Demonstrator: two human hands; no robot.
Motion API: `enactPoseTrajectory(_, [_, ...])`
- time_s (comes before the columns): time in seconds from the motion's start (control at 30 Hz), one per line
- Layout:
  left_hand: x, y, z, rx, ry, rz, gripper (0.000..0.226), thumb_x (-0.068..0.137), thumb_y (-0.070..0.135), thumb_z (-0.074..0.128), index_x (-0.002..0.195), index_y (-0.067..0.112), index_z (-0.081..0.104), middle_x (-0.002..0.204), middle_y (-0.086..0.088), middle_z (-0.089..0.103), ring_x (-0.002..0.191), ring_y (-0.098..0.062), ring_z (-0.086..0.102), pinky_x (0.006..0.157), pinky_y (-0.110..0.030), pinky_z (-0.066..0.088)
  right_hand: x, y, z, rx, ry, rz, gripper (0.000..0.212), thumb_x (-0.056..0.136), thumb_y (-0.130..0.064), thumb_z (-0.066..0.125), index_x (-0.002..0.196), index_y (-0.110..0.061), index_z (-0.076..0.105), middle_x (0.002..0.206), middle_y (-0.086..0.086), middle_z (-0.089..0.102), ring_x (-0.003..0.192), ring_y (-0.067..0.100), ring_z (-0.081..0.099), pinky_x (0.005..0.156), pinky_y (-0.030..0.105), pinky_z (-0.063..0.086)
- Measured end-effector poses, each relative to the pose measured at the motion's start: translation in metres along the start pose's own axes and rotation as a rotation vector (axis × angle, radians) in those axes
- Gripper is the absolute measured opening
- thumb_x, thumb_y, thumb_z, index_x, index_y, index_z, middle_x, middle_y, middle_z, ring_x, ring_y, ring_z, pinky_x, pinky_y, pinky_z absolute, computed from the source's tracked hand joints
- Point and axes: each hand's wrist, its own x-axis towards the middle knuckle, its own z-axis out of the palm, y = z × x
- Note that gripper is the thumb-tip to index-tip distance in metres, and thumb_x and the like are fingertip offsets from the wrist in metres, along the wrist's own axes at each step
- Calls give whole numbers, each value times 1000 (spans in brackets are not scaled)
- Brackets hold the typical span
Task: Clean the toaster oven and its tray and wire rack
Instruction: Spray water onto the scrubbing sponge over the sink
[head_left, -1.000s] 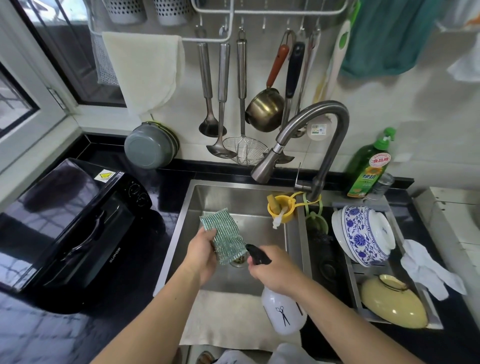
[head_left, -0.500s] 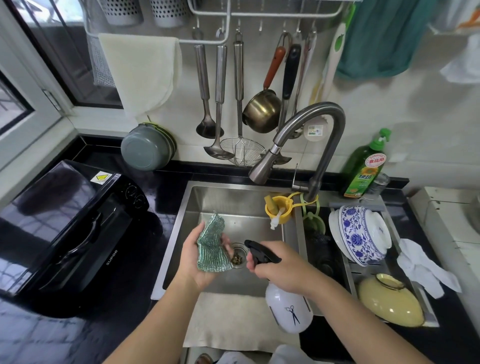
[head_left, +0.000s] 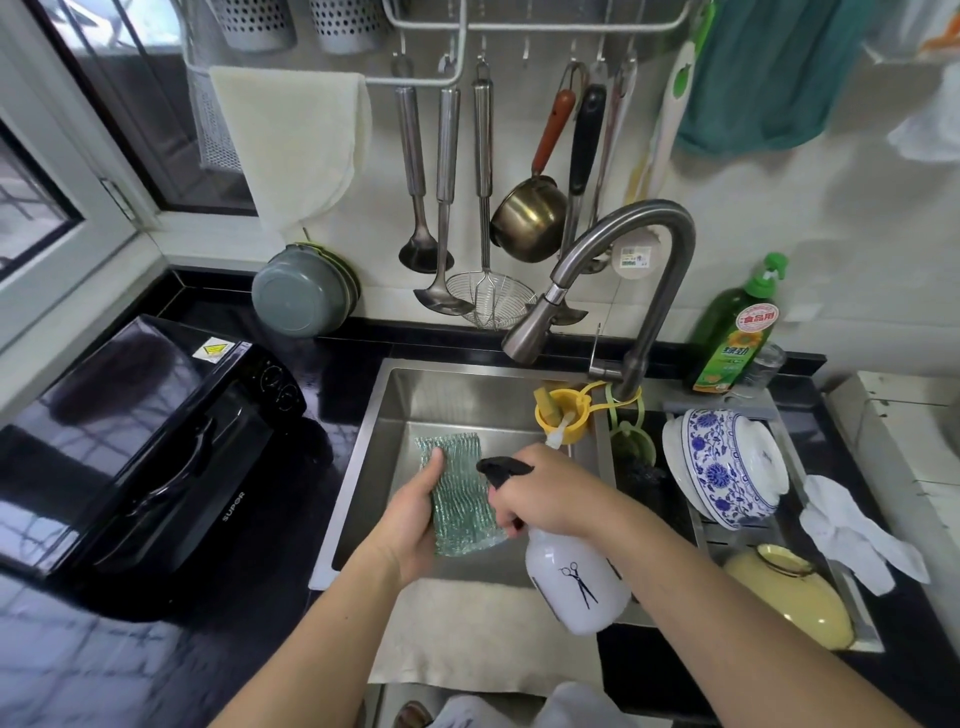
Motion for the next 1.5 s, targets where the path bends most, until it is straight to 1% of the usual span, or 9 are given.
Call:
enactPoseTrajectory(0.17, [6, 0, -3, 2, 71, 63, 46, 101, 46, 55, 122, 11, 77, 131, -20, 70, 116, -35, 71, 84, -43, 61, 3, 4, 13, -44, 102, -7, 17, 75, -23, 62, 81, -7, 63, 75, 8, 61, 72, 24, 58, 63, 35, 43])
enactPoseTrajectory(0.4, [9, 1, -6, -58, 74, 137, 46, 100, 40, 51, 130, 10, 70, 127, -21, 71, 105, -35, 74, 76, -45, 62, -6, 15, 21, -55, 130, -38, 18, 80, -17, 57, 81, 0, 62, 80, 22, 65, 71, 25, 54, 67, 35, 39])
enactPoseTrajectory(0.53, [10, 5, -6, -90, 103, 164, 46, 103, 40, 47, 133, 11, 68, 123, -19, 72, 108, -37, 72, 98, -62, 55, -11, 24, 25, -133, 117, -51, 10, 83, -24, 60, 83, -14, 64, 84, 9, 66, 82, 30, 63, 66, 34, 45])
enactPoseTrajectory(0.63, [9, 9, -6, -100, 113, 181, 48, 105, 41, 44, 132, 10, 69, 123, -18, 73, 107, -35, 72, 91, -51, 59, -12, 31, 28, -137, 127, -20, 12, 78, -24, 57, 79, -13, 62, 80, 9, 66, 74, 28, 59, 61, 31, 39])
enactPoseTrajectory(0.77, [10, 12, -4, -119, 116, 184, 47, 105, 41, 45, 132, 11, 70, 126, -18, 72, 107, -34, 72, 91, -52, 59, -13, 37, 31, -89, 124, 10, 19, 75, -25, 56, 81, -7, 61, 72, 5, 59, 64, 21, 51, 57, 29, 35])
enactPoseTrajectory(1.03, [15, 14, -5, -119, 138, 195, 45, 106, 42, 45, 133, 13, 68, 127, -15, 73, 109, -32, 74, 89, -48, 60, -19, 42, 29, -40, 134, 38, 23, 72, -29, 55, 82, -9, 61, 75, 10, 62, 68, 24, 53, 62, 32, 38])
enactPoseTrajectory(1.2, [16, 12, -9, -93, 164, 177, 43, 109, 39, 43, 132, 11, 67, 126, -16, 73, 111, -32, 74, 90, -48, 58, -23, 35, 26, 10, 137, -46, 7, 83, -21, 61, 86, -16, 64, 83, 10, 65, 74, 19, 54, 66, 31, 40])
enactPoseTrajectory(1.33, [16, 5, -9, 46, 185, 176, 27, 108, 23, 48, 116, 10, 70, 114, -15, 76, 93, -22, 77, 74, -34, 60, -16, 16, 23, 6, 167, -107, 12, 88, -23, 61, 78, -16, 60, 70, -2, 54, 66, 15, 48, 59, 29, 35])
enactPoseTrajectory(1.5, [13, 5, -7, 103, 183, 205, 26, 107, 17, 49, 117, 11, 72, 110, -14, 78, 87, -18, 76, 65, -25, 59, -4, 3, 23, -66, 231, -62, 19, 86, -21, 57, 69, -11, 58, 69, 11, 61, 70, 33, 59, 61, 30, 38])
